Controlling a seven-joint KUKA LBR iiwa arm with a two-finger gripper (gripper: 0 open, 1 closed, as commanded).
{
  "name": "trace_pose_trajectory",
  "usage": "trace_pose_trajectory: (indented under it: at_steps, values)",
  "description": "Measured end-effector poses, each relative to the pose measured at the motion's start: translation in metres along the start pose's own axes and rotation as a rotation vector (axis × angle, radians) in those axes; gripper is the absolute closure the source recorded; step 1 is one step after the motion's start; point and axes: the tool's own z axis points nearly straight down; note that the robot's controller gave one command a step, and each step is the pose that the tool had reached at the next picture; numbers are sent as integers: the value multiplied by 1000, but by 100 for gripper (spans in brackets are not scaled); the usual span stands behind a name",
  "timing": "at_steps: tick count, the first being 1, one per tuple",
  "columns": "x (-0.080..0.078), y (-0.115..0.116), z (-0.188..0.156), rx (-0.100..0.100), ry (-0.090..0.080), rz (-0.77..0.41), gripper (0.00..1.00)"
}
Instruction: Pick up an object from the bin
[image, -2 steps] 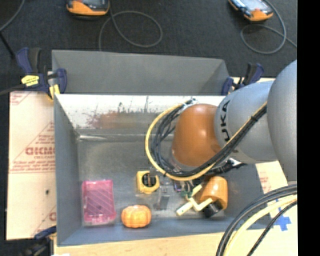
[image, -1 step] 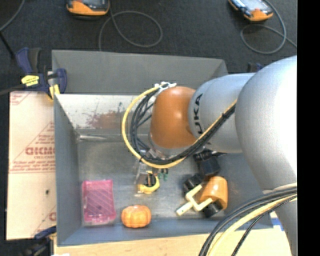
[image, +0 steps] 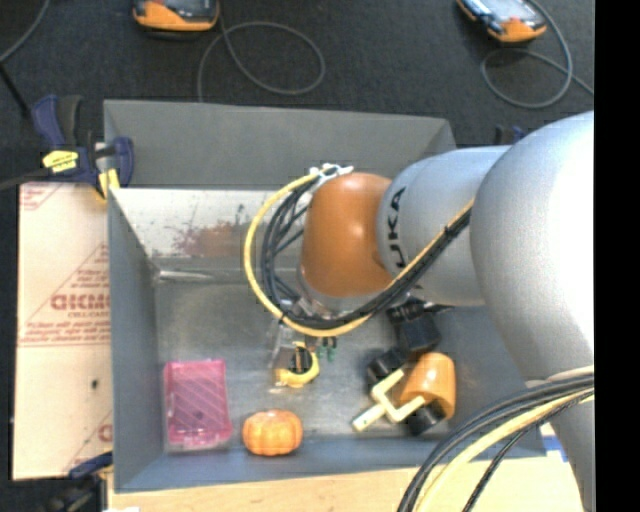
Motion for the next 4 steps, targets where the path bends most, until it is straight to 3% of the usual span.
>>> trace_pose_trajectory:
  at_steps: [1,2,3,4]
  values:
    - [14,-6,-3,-1,-2,53,100]
    - [19,-58,-21,0,2,101,100]
    - [22,-98,-25,3,-4,2,100]
    - [59,-111,-51,0,1,-22,0]
